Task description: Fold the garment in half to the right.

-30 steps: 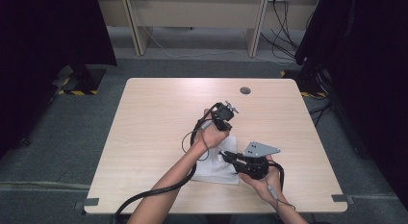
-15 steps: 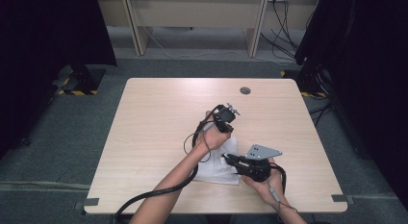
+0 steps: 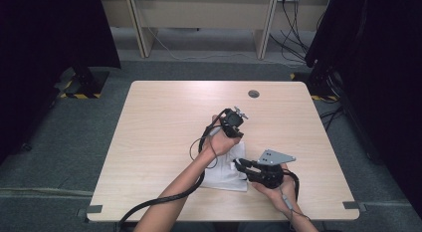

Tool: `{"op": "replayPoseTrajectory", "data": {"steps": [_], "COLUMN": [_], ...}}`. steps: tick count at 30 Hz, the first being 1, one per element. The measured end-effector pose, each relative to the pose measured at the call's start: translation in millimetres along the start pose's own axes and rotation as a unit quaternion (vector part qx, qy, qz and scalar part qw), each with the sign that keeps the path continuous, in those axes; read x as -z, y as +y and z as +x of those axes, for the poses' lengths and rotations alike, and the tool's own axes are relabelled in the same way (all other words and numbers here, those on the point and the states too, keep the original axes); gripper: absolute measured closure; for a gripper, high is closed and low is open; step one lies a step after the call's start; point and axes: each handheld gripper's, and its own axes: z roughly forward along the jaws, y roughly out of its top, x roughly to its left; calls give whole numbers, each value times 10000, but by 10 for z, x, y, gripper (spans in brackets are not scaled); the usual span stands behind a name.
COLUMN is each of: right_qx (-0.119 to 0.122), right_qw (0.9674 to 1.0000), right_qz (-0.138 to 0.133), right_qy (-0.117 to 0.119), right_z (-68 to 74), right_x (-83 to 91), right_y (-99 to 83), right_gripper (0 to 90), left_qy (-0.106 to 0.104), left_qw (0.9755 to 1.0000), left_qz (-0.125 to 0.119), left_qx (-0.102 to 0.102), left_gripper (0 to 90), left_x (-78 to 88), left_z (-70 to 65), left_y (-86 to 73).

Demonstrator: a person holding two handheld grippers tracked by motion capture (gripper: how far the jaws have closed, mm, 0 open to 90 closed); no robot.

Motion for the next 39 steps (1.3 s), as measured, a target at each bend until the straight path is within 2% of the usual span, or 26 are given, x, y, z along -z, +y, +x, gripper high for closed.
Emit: {"op": "replayPoseTrajectory", "data": {"steps": [9, 16, 20, 25, 28, 31, 39], "right_qx": [34, 63, 109, 152, 176, 141, 192], "right_qw": [9997, 10000, 9999, 9995, 9988, 9981, 9956], "right_qz": [-242, -49, 67, 243, 446, 594, 805], "right_qy": [-93, -14, 61, 119, 107, 24, -434], "right_z": [-45, 1, 47, 79, 95, 91, 52], "right_x": [120, 41, -31, -85, -120, -144, -80], "right_y": [166, 117, 93, 64, 20, -20, -69], "right_gripper": [713, 706, 704, 697, 692, 691, 694], "left_qy": [83, 140, 179, 204, 199, 156, 74], "left_qw": [9999, 9996, 9996, 9998, 9997, 9997, 9995], "left_qz": [-99, -216, -192, -61, 74, 129, 215], "left_qx": [28, 79, 33, -9, -84, -117, -198], "left_gripper": [702, 694, 692, 684, 675, 673, 663], "left_x": [101, 166, 206, 197, 146, 85, -20], "left_z": [62, 103, 121, 143, 145, 122, 62], "left_y": [17, 33, 41, -25, -77, -108, -132]}}
